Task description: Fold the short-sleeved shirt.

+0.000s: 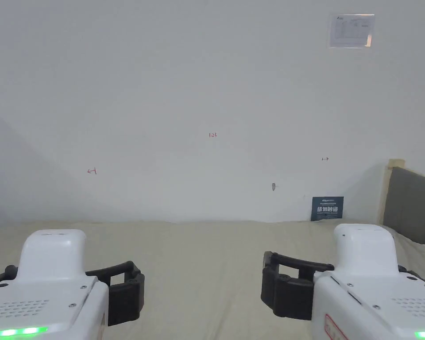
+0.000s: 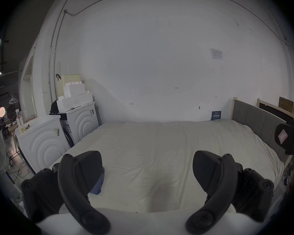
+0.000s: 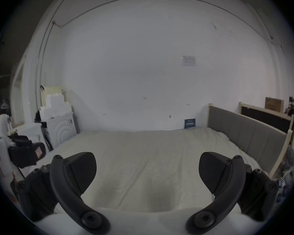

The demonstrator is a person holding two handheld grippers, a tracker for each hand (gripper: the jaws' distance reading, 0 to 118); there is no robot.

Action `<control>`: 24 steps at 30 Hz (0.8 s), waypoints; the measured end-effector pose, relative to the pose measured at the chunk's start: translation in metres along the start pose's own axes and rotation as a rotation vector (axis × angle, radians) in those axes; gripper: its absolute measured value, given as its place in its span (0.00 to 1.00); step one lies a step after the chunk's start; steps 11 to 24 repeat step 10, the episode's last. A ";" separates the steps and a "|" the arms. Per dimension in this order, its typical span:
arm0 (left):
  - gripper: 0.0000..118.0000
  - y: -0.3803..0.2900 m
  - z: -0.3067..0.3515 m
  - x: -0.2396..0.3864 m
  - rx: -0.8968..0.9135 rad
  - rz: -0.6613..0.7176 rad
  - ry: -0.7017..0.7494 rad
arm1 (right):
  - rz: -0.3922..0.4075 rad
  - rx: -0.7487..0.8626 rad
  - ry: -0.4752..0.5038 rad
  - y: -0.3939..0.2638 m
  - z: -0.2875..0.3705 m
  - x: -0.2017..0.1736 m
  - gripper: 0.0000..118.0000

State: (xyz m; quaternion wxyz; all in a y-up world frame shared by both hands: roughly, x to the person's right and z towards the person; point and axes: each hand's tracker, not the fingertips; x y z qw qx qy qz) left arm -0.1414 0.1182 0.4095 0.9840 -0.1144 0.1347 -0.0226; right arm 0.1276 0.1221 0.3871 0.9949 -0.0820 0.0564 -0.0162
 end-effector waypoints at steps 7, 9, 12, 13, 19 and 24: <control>0.94 0.000 -0.001 0.003 -0.016 0.012 -0.007 | -0.017 0.011 0.008 -0.001 0.002 0.000 1.00; 0.94 0.000 0.001 0.007 -0.020 -0.006 0.006 | -0.023 0.016 0.017 0.000 0.001 0.001 1.00; 0.94 0.001 -0.002 0.007 -0.021 -0.008 0.007 | -0.031 0.005 0.012 0.002 0.000 0.000 1.00; 0.94 0.001 -0.002 0.007 -0.021 -0.008 0.007 | -0.031 0.005 0.012 0.002 0.000 0.000 1.00; 0.94 0.001 -0.002 0.007 -0.021 -0.008 0.007 | -0.031 0.005 0.012 0.002 0.000 0.000 1.00; 0.94 0.001 -0.002 0.007 -0.021 -0.008 0.007 | -0.031 0.005 0.012 0.002 0.000 0.000 1.00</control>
